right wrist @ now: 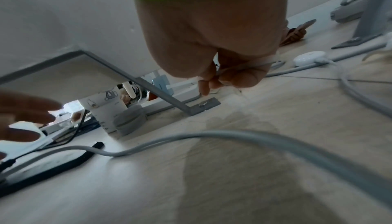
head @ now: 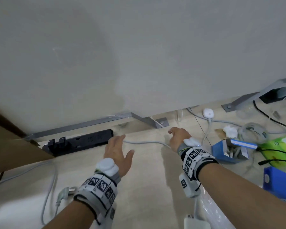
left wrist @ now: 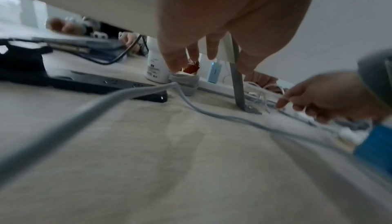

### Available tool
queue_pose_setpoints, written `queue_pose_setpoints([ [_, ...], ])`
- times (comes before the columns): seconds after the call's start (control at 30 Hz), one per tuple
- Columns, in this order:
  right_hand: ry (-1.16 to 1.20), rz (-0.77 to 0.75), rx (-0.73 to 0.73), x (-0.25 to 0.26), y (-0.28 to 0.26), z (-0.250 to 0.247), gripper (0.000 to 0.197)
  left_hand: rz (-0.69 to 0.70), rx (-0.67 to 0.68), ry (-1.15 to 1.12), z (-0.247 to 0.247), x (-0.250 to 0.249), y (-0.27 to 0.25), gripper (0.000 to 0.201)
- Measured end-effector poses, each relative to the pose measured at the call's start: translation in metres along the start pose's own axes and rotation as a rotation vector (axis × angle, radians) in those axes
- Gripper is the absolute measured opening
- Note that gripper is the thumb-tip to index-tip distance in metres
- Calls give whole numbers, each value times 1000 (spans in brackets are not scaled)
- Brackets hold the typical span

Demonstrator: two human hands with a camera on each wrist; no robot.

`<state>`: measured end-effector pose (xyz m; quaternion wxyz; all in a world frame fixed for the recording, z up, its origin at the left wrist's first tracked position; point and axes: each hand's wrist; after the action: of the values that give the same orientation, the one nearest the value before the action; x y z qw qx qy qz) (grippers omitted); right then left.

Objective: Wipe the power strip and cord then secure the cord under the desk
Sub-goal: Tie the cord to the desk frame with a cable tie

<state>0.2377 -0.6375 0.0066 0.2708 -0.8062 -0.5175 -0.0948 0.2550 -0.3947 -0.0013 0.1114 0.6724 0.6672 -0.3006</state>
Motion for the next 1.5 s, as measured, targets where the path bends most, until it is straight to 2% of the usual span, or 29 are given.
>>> queue_pose_setpoints([
  [0.13,-45,-23,-10,-7,18,-6,48,-216,147,-356,14,-30,34,50],
  [0.23,-50,-22,-73,-12,38,-9,37,-341,136,-458,28,-43,58,45],
  [0.33,2,-46,-145,-14,53,-6,33,-372,131,-523,41,-47,69,42],
  [0.5,227,2,-362,-3,64,6,25,-321,75,-454,48,-50,78,41],
  [0.6,301,17,-321,4,75,10,23,-325,22,-327,45,-50,85,41],
  [0.73,299,25,-299,8,86,8,24,-178,-3,-123,44,-47,89,36],
  [0.83,229,1,-236,11,87,6,21,-117,-46,13,46,-45,91,35],
  [1.0,107,-113,-217,20,79,6,22,-5,109,265,41,-50,102,34],
  [1.13,3,-153,-197,31,74,6,25,53,170,304,39,-53,108,29],
  [1.3,210,-103,-115,27,74,12,24,30,194,303,43,-51,111,28],
  [1.43,316,-12,-39,22,67,13,16,52,295,349,46,-53,107,27],
  [1.5,408,41,-17,21,66,15,24,62,301,388,44,-57,105,22],
])
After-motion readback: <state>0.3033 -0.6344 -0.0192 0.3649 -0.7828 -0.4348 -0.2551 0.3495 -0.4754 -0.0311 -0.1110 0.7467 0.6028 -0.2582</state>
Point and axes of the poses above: each hand's wrist, its own y-axis towards the middle knuckle, its own z-axis out of the palm, x = y × z, and after that the axes turned 14 degrees about -z, right-handed
